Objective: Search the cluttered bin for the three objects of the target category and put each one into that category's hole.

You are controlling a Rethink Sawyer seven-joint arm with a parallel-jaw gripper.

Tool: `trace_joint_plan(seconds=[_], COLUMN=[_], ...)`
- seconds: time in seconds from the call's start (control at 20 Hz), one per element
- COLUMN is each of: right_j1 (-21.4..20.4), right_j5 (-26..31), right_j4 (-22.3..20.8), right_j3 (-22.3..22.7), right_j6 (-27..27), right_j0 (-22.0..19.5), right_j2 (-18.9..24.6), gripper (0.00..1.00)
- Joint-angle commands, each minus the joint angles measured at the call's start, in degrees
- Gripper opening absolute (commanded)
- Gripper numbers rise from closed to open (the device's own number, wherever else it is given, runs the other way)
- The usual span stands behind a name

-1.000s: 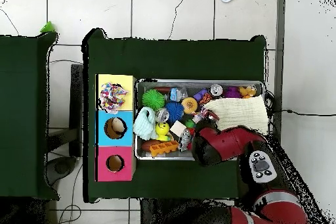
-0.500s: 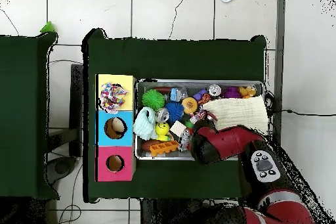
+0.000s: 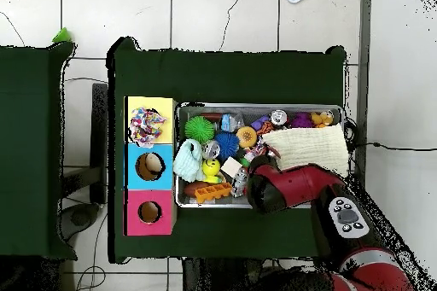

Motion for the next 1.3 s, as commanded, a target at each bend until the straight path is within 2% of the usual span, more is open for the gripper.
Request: trace_joint_plan(seconds=[0.05, 0.45, 1.05, 1.2, 1.3], right_j1=[4.84, 4.95, 4.32, 4.58, 4.55], right_j5=[12.47, 13.38, 11.21, 10.21, 6.94], right_j4=[2.18, 3.28, 3.74, 3.5, 2.35], right_j3=[7.31, 9.19, 11.46, 11.59, 11.77], right_j6=[0.34, 0.08, 1.51, 1.93, 3.08], right_j0=[-1.47, -3.12, -4.04, -4.31, -4.43], right_j2=[7.29, 9.8, 11.58, 11.73, 11.71], gripper=[1.0, 1.0, 1.0, 1.0, 1.0])
